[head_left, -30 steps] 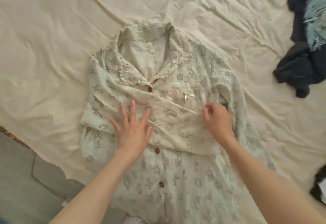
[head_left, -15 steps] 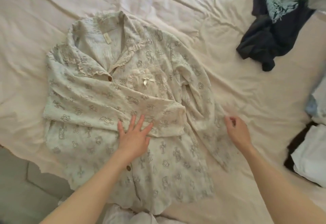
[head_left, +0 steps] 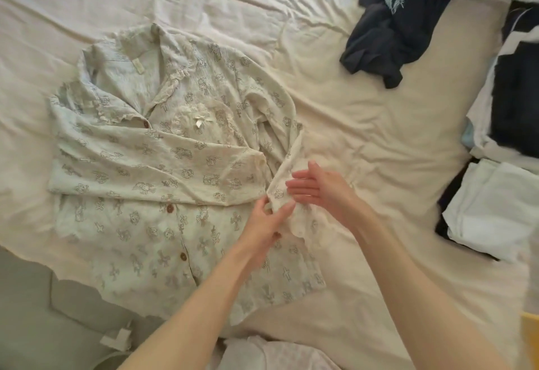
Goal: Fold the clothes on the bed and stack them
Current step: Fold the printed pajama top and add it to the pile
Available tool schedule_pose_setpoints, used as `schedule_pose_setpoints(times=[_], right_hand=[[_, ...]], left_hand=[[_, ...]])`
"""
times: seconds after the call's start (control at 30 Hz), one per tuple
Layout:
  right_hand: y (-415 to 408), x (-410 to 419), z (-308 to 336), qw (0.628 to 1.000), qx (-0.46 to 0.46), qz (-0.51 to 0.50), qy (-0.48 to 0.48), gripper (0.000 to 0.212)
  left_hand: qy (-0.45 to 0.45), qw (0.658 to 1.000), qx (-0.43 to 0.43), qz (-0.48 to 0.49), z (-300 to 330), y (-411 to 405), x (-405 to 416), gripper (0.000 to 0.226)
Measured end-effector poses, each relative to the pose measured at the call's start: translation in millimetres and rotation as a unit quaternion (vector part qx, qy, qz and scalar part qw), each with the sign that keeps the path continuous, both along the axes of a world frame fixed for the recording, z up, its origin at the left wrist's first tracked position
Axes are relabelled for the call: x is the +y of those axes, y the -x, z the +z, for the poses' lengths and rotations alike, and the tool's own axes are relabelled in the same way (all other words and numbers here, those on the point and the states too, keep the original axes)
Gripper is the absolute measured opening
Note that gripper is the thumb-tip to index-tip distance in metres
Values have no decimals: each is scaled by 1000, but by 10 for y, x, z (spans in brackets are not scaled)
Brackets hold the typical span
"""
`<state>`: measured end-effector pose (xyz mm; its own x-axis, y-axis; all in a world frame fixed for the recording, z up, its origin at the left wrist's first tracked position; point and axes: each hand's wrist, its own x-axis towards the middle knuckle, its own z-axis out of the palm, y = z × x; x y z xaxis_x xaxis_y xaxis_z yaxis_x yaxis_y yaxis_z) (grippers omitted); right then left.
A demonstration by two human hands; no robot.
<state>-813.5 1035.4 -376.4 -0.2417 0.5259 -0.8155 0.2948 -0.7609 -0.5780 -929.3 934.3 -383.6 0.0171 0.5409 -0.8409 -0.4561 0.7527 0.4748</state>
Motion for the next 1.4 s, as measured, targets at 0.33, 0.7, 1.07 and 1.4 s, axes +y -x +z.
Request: schedule_pose_setpoints(times=[0.33,0.7,1.07,1.4], right_hand=[[79,-333,-232,907,120,-275,297,57],[1516,108,-110,781,333,-413,329,55],[1906,554,-271,854,156,-400,294,10],[2397,487,-154,874,67,-323,357,56]], left_hand=[[-130,990,46,-32,806,644,245,18],[-161,953,189,173,1220,2162,-116,14],[-69,916,92,384,918,2858,-745,38],[-191,909,18,371,1229,3246,-420,31]])
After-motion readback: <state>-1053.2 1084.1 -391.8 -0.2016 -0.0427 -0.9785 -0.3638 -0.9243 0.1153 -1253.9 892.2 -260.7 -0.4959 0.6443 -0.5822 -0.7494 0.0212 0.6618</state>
